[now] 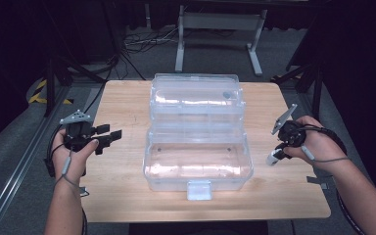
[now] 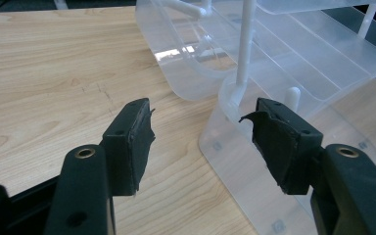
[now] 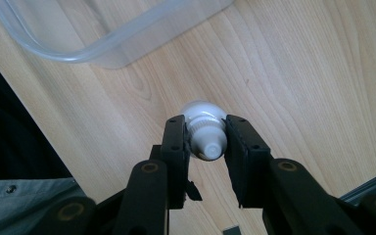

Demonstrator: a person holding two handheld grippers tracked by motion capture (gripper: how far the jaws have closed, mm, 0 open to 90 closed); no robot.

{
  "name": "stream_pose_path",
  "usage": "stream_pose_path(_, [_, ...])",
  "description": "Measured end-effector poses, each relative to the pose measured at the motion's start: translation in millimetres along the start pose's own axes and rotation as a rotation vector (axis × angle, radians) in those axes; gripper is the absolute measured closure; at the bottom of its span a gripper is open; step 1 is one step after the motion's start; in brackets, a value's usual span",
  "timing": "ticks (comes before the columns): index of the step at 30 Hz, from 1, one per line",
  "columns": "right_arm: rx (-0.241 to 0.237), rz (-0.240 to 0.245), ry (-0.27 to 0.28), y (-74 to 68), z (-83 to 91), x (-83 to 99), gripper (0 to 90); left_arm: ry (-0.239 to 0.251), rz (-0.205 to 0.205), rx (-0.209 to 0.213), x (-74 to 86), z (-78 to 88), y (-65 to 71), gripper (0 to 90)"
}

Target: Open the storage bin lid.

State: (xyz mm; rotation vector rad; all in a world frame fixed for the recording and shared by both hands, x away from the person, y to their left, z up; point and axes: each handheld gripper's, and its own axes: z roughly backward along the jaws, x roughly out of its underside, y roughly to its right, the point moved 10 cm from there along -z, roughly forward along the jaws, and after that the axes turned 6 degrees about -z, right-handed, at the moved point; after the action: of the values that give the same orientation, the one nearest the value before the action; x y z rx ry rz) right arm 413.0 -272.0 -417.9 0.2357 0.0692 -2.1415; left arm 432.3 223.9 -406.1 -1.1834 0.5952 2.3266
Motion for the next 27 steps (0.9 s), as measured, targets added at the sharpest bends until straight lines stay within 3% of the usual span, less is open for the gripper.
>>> stream_pose_path(14, [-0.022, 0.039, 0.010, -13.1, 18.5, -16.2, 71.7, -0.004, 0.000, 0.001, 0.7, -1.1, -0.2, 40.7])
stream_pose_path(27, [-0.029, 0.113, 0.025, -29.4, 34.2, -36.5, 71.6, -0.005, 0.001, 0.003, 1.0, -1.3, -0.2, 40.7])
